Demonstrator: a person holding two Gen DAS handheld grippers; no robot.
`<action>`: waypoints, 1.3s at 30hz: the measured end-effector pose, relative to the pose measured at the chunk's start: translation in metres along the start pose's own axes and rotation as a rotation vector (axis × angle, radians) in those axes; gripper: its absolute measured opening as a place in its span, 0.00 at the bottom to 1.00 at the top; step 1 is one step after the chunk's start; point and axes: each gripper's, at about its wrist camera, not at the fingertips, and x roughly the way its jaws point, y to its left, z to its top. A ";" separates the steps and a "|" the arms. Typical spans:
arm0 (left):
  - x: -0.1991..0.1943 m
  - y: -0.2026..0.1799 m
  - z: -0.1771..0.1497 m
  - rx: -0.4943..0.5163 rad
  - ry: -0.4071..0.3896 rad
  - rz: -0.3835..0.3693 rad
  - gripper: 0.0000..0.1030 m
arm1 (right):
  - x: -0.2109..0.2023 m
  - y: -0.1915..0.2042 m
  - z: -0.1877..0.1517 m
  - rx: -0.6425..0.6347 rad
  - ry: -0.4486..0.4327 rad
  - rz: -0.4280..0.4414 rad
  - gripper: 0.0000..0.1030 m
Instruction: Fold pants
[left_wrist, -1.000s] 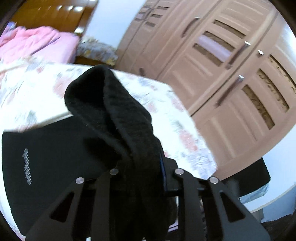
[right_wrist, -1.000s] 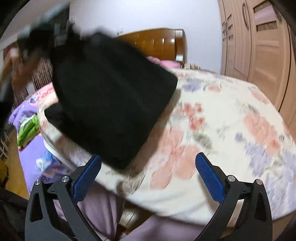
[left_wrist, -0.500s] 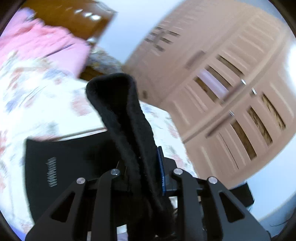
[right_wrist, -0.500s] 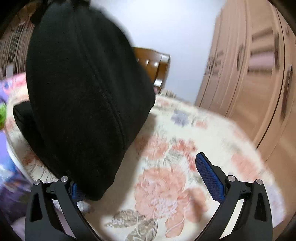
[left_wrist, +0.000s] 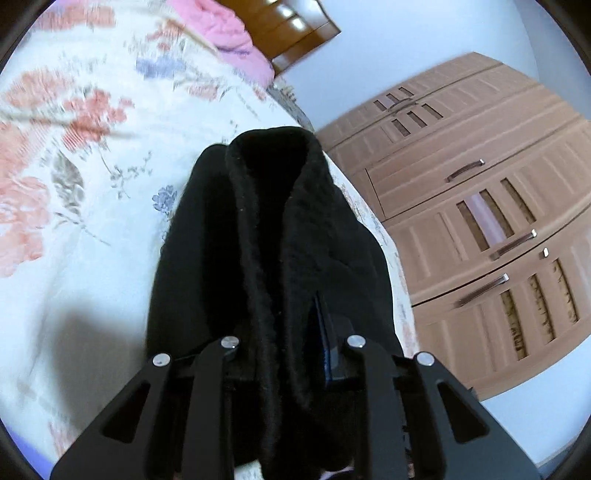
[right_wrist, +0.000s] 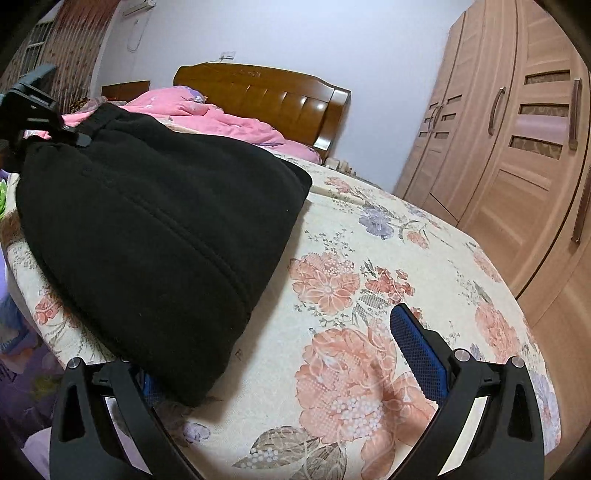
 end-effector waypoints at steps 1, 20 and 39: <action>0.002 -0.005 -0.004 0.006 -0.008 0.023 0.21 | 0.001 -0.001 0.000 0.007 0.002 0.005 0.95; 0.042 -0.139 -0.026 0.485 -0.061 0.358 0.96 | 0.016 -0.093 0.065 0.278 -0.038 0.712 0.96; 0.079 -0.089 -0.042 0.434 0.020 0.435 0.90 | 0.199 -0.047 0.187 0.391 0.250 0.789 0.95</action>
